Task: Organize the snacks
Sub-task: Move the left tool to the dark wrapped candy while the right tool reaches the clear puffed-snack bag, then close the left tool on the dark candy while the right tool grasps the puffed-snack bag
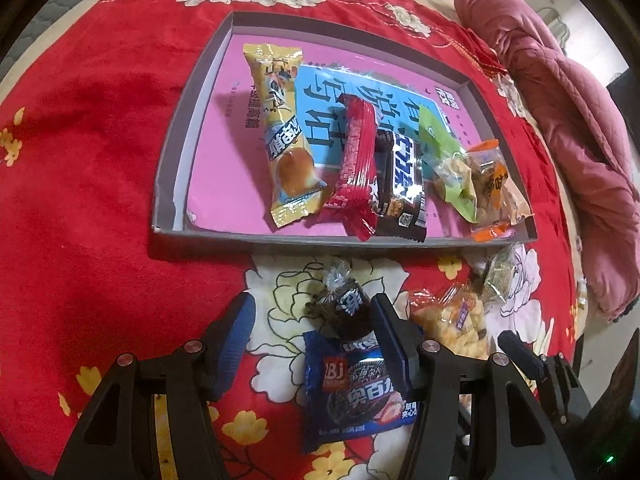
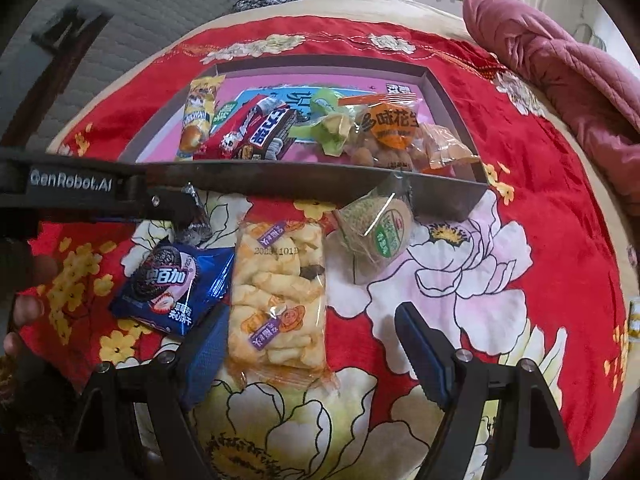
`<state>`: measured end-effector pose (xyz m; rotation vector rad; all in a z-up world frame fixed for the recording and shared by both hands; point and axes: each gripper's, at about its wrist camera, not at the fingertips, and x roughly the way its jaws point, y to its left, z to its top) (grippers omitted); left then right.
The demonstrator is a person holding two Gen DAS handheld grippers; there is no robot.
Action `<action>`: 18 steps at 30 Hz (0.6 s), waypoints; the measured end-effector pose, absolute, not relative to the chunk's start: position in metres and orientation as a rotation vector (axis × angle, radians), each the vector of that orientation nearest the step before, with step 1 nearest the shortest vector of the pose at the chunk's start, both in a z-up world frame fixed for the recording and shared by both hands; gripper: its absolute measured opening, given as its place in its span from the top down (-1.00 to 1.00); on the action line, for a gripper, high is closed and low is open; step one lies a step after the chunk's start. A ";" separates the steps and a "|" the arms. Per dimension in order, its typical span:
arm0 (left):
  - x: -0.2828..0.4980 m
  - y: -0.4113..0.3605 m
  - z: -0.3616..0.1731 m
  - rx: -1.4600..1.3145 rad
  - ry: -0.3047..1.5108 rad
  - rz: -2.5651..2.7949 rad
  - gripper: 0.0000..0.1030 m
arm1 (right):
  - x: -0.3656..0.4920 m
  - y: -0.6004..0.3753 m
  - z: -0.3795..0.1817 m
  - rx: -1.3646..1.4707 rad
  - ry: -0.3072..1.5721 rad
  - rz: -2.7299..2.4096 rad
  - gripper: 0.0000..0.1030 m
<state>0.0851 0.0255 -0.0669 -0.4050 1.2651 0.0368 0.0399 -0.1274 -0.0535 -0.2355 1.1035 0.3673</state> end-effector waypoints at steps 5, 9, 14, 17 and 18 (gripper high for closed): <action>0.088 0.021 -0.072 -0.413 1.266 0.025 -0.19 | 0.040 -0.119 -0.066 -0.292 1.111 0.366 -0.38; 0.088 0.017 -0.074 -0.424 1.265 0.015 -0.19 | 0.040 -0.116 -0.065 -0.298 1.092 0.386 -0.02; 0.088 0.012 -0.078 -0.423 1.272 0.008 -0.19 | 0.042 -0.117 -0.066 -0.281 1.095 0.400 0.06; 0.089 0.010 -0.080 -0.417 1.278 0.013 -0.19 | 0.043 -0.118 -0.066 -0.274 1.094 0.406 0.08; 0.090 0.010 -0.081 -0.421 1.275 0.014 -0.19 | 0.043 -0.118 -0.066 -0.270 1.094 0.408 0.09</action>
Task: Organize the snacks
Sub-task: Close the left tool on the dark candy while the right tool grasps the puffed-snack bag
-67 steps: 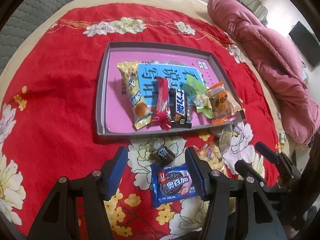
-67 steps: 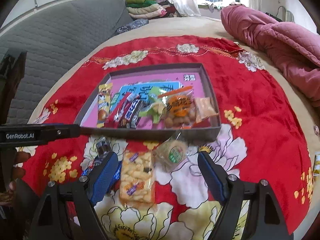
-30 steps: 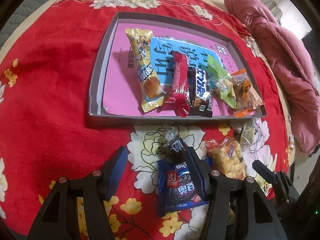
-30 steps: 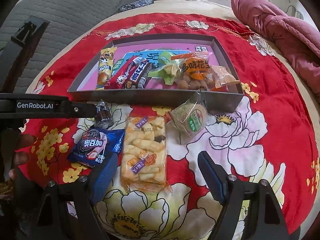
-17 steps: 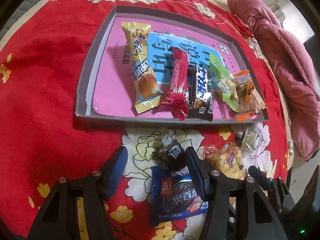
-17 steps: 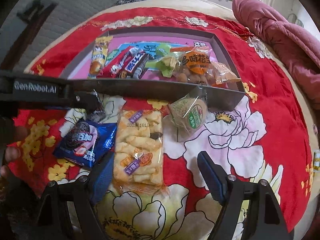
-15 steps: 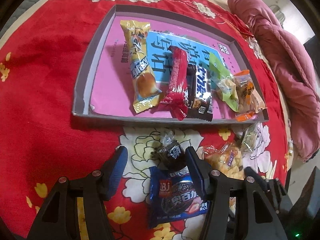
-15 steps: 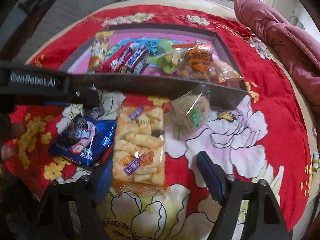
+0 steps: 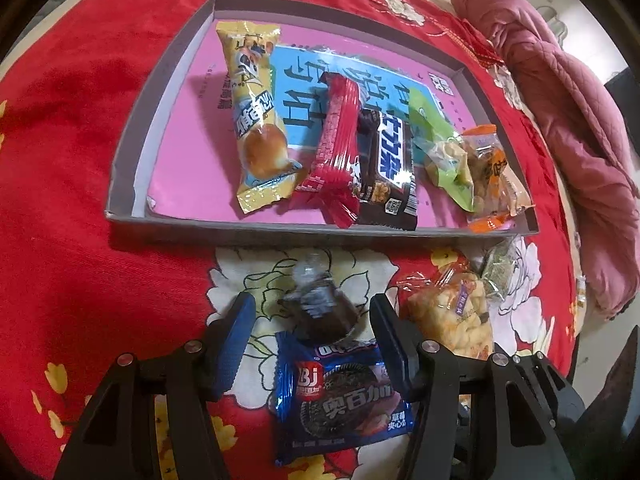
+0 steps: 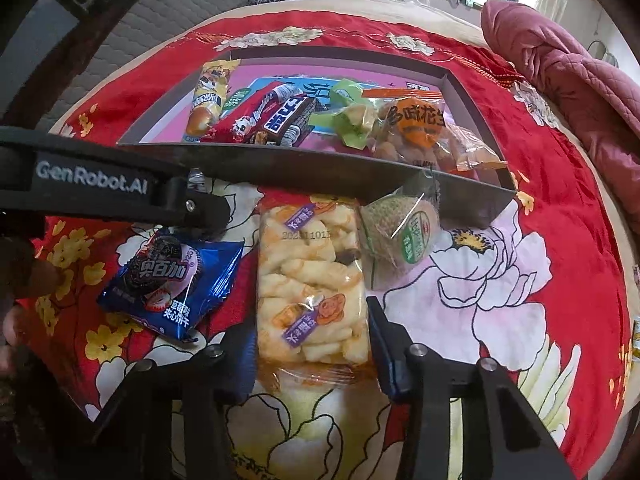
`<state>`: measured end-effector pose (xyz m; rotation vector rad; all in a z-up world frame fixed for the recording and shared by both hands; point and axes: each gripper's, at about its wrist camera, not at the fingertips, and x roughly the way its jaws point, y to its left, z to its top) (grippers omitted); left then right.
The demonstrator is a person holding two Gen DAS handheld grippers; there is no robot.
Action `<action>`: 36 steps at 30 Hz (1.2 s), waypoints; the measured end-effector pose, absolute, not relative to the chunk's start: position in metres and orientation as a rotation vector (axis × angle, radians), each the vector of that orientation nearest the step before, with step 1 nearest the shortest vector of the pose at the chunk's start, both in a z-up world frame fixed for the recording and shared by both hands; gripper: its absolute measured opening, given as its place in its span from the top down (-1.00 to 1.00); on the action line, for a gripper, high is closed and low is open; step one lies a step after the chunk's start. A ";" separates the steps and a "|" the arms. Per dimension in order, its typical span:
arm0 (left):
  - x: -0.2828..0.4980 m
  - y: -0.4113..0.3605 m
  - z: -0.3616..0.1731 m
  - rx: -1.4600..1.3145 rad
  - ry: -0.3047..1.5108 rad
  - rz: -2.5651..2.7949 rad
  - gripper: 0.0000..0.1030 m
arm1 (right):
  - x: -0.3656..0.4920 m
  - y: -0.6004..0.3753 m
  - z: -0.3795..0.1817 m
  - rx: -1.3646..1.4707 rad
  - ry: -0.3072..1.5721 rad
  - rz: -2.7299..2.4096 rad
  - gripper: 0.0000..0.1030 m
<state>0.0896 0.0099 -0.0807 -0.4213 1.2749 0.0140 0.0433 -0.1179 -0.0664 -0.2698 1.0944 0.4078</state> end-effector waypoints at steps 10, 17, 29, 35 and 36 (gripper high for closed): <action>0.093 0.011 -0.082 -0.429 1.261 0.003 0.28 | 0.043 -0.125 -0.062 -0.217 1.084 0.426 0.11; 0.082 0.019 -0.070 -0.437 1.231 -0.016 0.28 | 0.038 -0.131 -0.047 -0.169 1.055 0.463 0.11; 0.073 0.030 -0.035 -0.433 1.168 -0.035 0.28 | 0.033 -0.128 -0.026 -0.145 1.004 0.508 0.11; 0.069 0.035 -0.020 -0.420 1.130 -0.028 0.28 | 0.032 -0.129 -0.015 -0.118 0.977 0.519 0.11; 0.069 0.035 -0.018 -0.414 1.122 -0.031 0.28 | 0.032 -0.130 -0.014 -0.115 0.975 0.519 0.11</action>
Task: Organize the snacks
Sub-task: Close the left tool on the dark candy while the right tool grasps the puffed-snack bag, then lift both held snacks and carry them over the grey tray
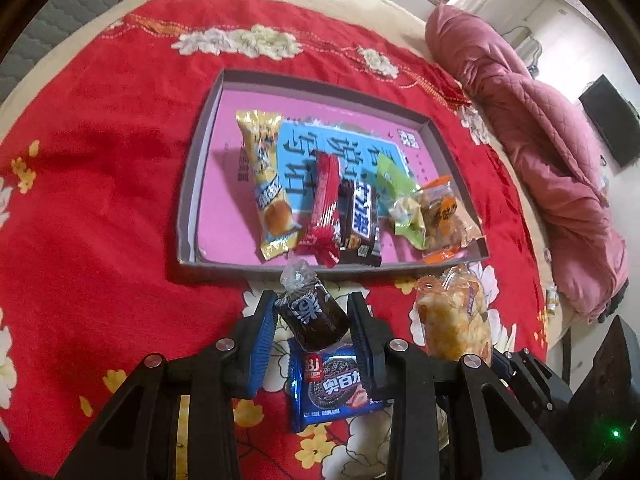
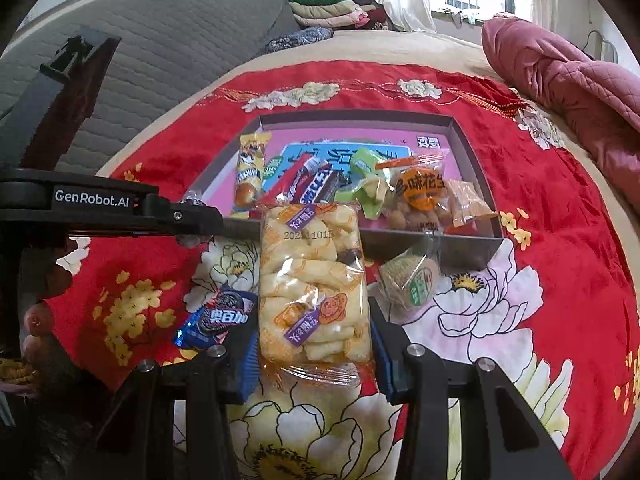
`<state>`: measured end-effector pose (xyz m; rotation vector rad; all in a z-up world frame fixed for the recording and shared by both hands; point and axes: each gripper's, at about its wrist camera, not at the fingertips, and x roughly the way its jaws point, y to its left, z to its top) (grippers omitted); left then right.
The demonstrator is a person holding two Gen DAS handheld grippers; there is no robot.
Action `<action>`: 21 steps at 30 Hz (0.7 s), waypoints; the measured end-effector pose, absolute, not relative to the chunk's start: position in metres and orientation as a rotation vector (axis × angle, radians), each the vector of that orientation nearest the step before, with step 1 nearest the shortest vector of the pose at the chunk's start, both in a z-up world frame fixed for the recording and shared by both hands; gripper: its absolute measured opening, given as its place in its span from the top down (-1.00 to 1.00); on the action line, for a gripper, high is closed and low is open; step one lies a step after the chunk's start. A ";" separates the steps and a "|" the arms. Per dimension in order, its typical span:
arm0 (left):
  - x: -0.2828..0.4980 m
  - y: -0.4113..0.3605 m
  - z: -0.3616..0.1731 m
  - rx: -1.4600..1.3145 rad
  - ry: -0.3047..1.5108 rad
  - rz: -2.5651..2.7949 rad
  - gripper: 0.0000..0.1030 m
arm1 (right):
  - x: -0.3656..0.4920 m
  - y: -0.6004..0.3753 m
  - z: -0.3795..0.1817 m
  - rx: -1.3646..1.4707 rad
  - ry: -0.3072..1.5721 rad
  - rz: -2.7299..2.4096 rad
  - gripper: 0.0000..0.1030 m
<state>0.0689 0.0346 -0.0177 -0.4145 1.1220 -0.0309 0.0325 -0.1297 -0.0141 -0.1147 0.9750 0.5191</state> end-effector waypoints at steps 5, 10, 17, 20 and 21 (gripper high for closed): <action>0.068 0.032 -0.012 -0.397 1.107 -0.034 0.28 | 0.034 -0.131 -0.008 -0.096 0.962 0.520 0.11; 0.067 0.031 -0.009 -0.385 1.099 -0.038 0.28 | 0.036 -0.132 -0.005 -0.085 0.956 0.515 0.11; 0.067 0.033 -0.002 -0.370 1.077 -0.029 0.28 | 0.039 -0.133 0.000 -0.078 0.944 0.502 0.11; 0.068 0.033 0.000 -0.366 1.070 -0.028 0.28 | 0.040 -0.134 0.003 -0.076 0.934 0.497 0.11; 0.068 0.034 0.002 -0.366 1.067 -0.029 0.28 | 0.040 -0.134 0.005 -0.076 0.931 0.495 0.11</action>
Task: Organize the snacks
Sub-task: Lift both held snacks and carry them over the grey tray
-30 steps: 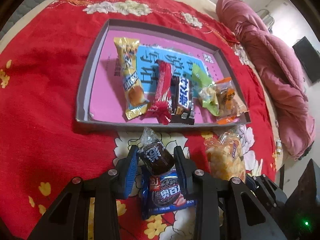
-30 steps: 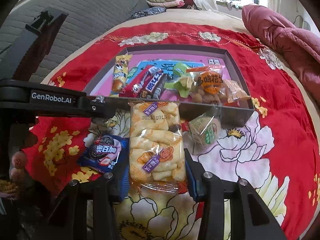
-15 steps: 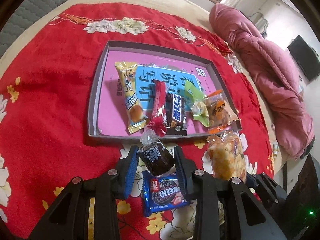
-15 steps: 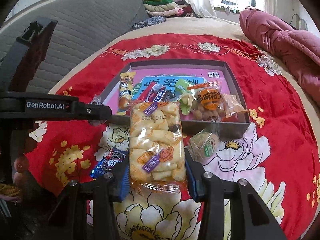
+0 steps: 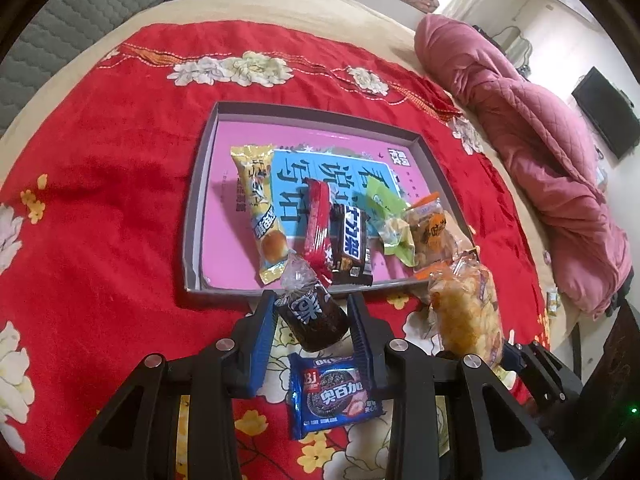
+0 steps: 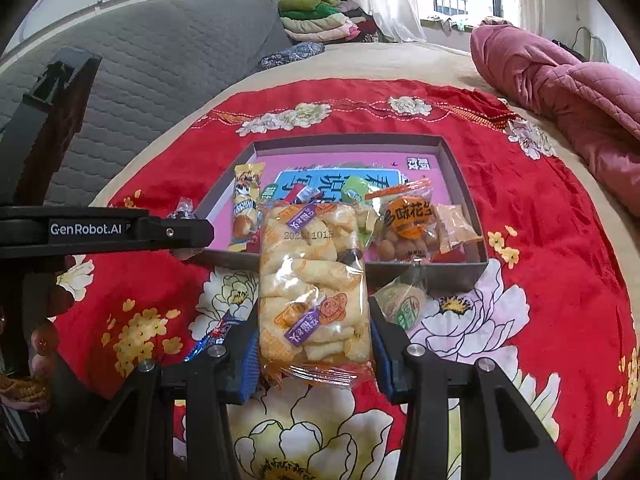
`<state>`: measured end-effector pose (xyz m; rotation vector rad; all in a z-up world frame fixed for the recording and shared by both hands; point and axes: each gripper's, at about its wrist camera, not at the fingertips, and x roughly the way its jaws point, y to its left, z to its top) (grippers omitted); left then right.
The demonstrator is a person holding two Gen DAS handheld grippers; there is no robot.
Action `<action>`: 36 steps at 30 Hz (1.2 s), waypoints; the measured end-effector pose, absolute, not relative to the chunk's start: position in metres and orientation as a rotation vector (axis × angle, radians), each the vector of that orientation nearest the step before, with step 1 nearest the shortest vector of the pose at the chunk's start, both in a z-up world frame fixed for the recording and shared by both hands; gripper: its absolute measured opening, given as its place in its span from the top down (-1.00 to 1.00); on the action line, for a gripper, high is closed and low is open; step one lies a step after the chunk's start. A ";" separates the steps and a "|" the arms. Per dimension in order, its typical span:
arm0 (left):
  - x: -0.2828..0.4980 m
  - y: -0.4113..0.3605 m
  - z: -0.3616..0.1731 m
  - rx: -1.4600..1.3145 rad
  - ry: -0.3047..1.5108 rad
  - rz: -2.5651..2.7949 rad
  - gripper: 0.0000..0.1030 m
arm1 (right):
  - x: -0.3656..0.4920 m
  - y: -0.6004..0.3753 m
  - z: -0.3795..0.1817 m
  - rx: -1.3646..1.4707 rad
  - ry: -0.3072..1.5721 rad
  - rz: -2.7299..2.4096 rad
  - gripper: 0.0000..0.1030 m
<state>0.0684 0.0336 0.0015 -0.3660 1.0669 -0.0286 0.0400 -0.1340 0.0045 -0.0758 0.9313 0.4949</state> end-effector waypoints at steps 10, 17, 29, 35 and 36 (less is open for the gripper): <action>0.071 0.031 0.007 -0.360 1.053 -0.040 0.28 | 0.047 -0.139 0.016 -0.064 0.898 0.472 0.11; 0.077 0.031 0.013 -0.355 1.039 -0.038 0.28 | 0.057 -0.142 0.022 -0.046 0.883 0.453 0.11; 0.089 0.034 0.019 -0.353 1.020 -0.034 0.28 | 0.075 -0.145 0.033 -0.022 0.851 0.425 0.11; 0.095 0.032 0.019 -0.350 1.018 -0.036 0.28 | 0.080 -0.142 0.037 -0.020 0.837 0.423 0.11; 0.096 0.032 0.019 -0.347 1.016 -0.036 0.28 | 0.082 -0.141 0.037 -0.020 0.836 0.422 0.11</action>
